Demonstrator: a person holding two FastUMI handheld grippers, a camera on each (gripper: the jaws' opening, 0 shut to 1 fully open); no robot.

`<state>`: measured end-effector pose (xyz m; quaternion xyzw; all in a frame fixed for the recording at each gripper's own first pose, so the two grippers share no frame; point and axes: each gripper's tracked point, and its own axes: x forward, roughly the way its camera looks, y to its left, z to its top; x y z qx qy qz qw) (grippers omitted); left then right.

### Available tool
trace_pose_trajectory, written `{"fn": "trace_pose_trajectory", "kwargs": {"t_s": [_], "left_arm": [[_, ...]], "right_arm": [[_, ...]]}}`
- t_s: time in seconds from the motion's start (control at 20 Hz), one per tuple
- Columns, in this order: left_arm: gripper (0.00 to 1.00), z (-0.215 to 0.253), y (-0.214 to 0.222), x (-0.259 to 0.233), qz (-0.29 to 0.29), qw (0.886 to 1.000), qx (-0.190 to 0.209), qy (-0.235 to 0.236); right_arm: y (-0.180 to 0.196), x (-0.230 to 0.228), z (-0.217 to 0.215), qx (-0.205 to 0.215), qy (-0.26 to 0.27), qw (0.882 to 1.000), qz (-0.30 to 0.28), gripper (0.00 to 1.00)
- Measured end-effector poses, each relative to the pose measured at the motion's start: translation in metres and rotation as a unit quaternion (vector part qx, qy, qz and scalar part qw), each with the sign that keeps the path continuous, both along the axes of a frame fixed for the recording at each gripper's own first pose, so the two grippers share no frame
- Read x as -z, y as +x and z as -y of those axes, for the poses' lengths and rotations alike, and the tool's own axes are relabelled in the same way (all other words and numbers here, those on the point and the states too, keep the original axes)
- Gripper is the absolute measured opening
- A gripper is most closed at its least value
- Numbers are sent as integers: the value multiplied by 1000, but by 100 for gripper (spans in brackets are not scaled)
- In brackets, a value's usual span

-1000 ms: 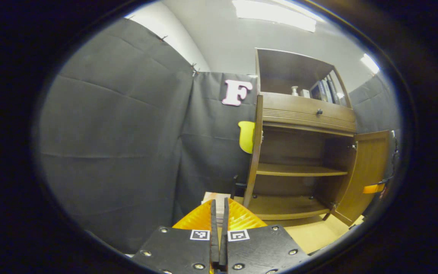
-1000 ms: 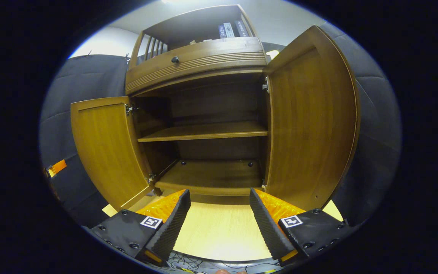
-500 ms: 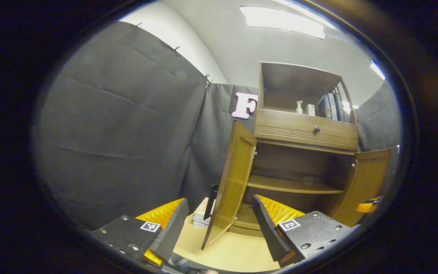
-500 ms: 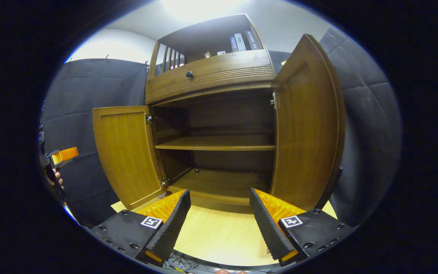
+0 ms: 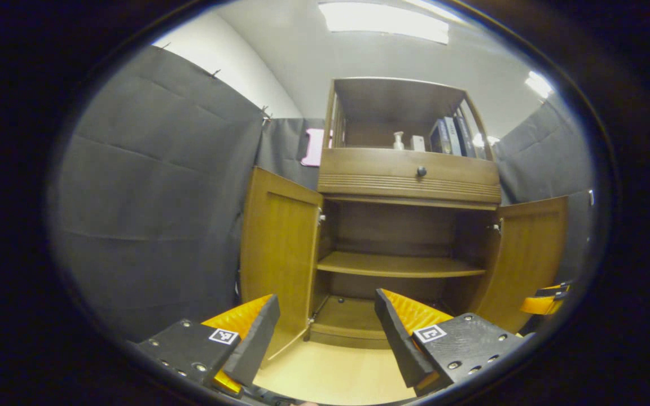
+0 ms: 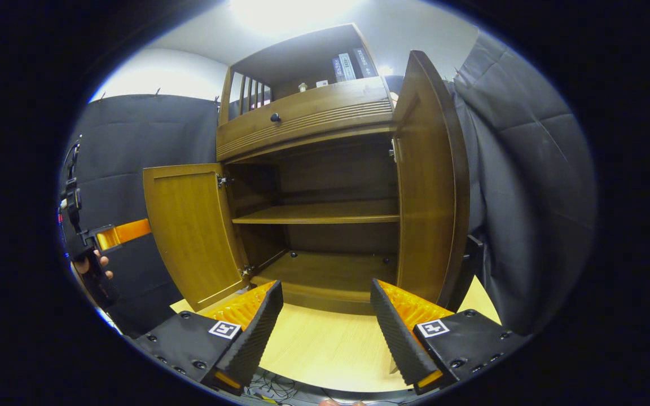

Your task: Open the right door of the double-door shoe cabinet with the right hand, and open the left door with the left hand.

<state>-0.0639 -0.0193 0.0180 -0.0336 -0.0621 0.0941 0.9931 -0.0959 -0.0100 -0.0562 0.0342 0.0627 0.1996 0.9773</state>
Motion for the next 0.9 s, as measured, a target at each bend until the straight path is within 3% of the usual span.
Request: {"fn": "trace_pose_trajectory", "kwargs": {"t_s": [0.1,0.4,0.45,0.5,0.6,0.65,0.7,0.8,0.9], "left_arm": [[98,15,8,0,-6,1000,21,3],[98,27,21,10,-22,998,63,16],[98,26,23,14,-23,997,70,15],[98,23,25,16,-26,997,76,14],[98,14,28,22,-29,996,80,18],[98,9,33,25,-30,996,81,20],[98,5,37,27,-30,996,83,20],[98,-3,45,32,-28,996,87,21],[98,-9,52,39,-24,995,94,22]], "right_arm": [[0,-1,-4,-2,-3,1000,2,93],[7,-2,-13,21,-5,1000,6,93],[9,0,-16,26,-6,1000,2,100],[11,4,-19,31,-8,999,-4,93],[12,8,-27,38,-10,999,-12,98],[12,7,-29,44,-13,999,-10,93],[13,4,-31,49,-17,999,-7,98],[15,0,-37,61,-25,998,2,98],[18,0,-43,70,-34,997,2,93]]}}
